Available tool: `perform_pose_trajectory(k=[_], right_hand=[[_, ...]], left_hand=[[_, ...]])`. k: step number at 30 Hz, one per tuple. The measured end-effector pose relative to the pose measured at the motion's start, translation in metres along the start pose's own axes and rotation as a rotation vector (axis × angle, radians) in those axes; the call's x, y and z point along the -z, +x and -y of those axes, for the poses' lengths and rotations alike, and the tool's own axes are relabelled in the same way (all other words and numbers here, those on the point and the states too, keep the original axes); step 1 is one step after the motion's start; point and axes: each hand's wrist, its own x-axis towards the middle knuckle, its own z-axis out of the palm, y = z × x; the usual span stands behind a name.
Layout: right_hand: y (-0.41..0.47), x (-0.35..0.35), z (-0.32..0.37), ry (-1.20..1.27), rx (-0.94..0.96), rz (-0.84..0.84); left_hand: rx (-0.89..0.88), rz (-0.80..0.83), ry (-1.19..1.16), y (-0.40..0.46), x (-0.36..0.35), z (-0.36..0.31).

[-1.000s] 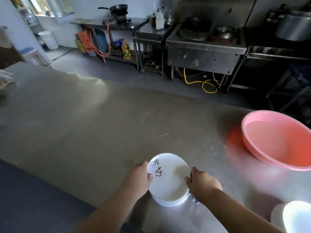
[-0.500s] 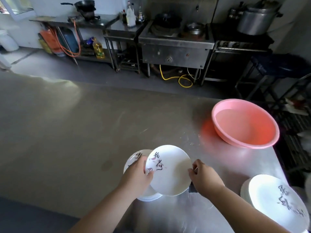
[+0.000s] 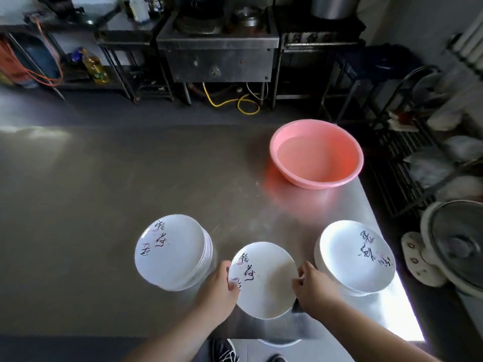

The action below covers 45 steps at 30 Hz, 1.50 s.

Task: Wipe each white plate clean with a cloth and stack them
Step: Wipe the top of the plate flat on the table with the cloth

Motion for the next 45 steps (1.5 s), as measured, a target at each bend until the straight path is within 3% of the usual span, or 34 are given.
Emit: perform_pose_trajectory(k=[4,16,20,22,25,28,32,40,45], right_hand=[[0.009,-0.015,-0.018,0.029,-0.012,0.008],[0.028,-0.026,-0.033,-0.137,0.099,-0.083],[0.016,-0.023,-0.024,-0.208,0.258,-0.304],[0.012,-0.025,-0.013,-0.131,0.431,-0.379],[0.014,-0.036,0.002,-0.146,0.611,-0.2],[0.021,-0.055,0.0,-0.431,0.675,-0.003],[0.021,-0.076,-0.012,-0.671,0.632,-0.014],[0.045,-0.075,0.015,-0.691,0.582,0.057],[0.002,-0.076,-0.009,-0.782,0.844,0.154]], left_hand=[[0.022,0.045,0.005,0.004,-0.02,0.009],[-0.037,-0.062,0.033,0.013,-0.034,0.021],[-0.264,-0.216,0.301,0.005,-0.039,0.034],[-0.313,-0.202,0.387,0.003,-0.042,0.04],[-0.365,-0.178,0.432,0.002,-0.048,0.05],[-0.387,-0.201,0.483,0.003,-0.053,0.053],[-0.384,-0.191,0.524,0.006,-0.056,0.054],[-0.37,-0.175,0.536,0.004,-0.052,0.051],[-0.344,-0.135,0.565,0.005,-0.053,0.053]])
